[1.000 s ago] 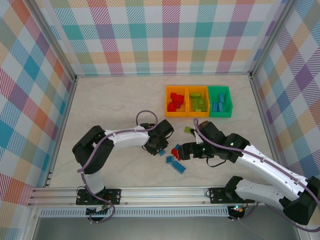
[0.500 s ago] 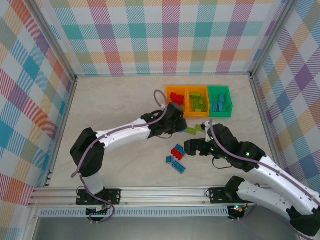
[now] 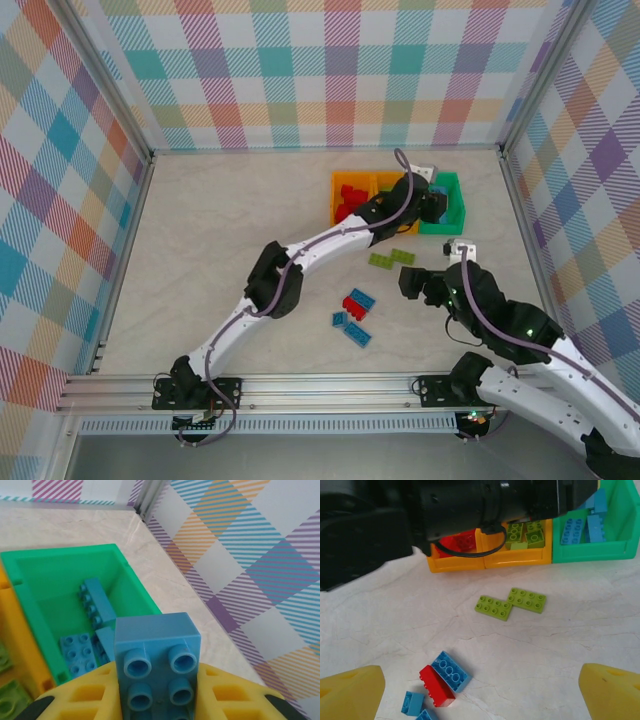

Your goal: Sort the legos into containers by color

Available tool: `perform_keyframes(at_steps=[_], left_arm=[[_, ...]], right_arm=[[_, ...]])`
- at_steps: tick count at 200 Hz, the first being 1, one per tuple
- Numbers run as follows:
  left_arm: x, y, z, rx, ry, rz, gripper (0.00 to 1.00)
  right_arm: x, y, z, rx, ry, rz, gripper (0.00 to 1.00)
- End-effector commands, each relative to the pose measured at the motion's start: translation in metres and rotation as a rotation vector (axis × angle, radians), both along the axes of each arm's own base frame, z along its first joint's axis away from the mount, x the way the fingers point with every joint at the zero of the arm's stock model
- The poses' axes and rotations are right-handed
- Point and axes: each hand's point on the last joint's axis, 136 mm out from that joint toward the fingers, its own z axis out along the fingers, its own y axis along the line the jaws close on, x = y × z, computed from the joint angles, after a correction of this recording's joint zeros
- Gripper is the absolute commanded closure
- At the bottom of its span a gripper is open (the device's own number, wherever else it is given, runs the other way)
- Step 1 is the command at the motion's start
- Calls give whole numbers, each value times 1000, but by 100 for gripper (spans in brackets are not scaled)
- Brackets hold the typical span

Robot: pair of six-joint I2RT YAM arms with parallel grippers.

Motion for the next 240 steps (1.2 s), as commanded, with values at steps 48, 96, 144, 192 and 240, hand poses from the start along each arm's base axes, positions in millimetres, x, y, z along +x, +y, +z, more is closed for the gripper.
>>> perform_keyframes(at_steps=[48, 96, 144, 192, 240], left_arm=[[35, 4, 33, -92, -121, 78, 43], [-13, 33, 101, -171, -119, -23, 39], [-116, 137, 132, -197, -212, -114, 38], [-236, 229, 126, 83, -344, -271, 33], [-310, 330, 122, 290, -386, -394, 29]], right_arm=[[-7, -7, -11, -8, 40, -19, 0], [-8, -8, -18, -11, 58, -25, 0], [-10, 18, -32, 0, 93, 101, 0], [-8, 84, -87, -34, 287, 335, 0], [1, 116, -139, -125, 469, 404, 6]])
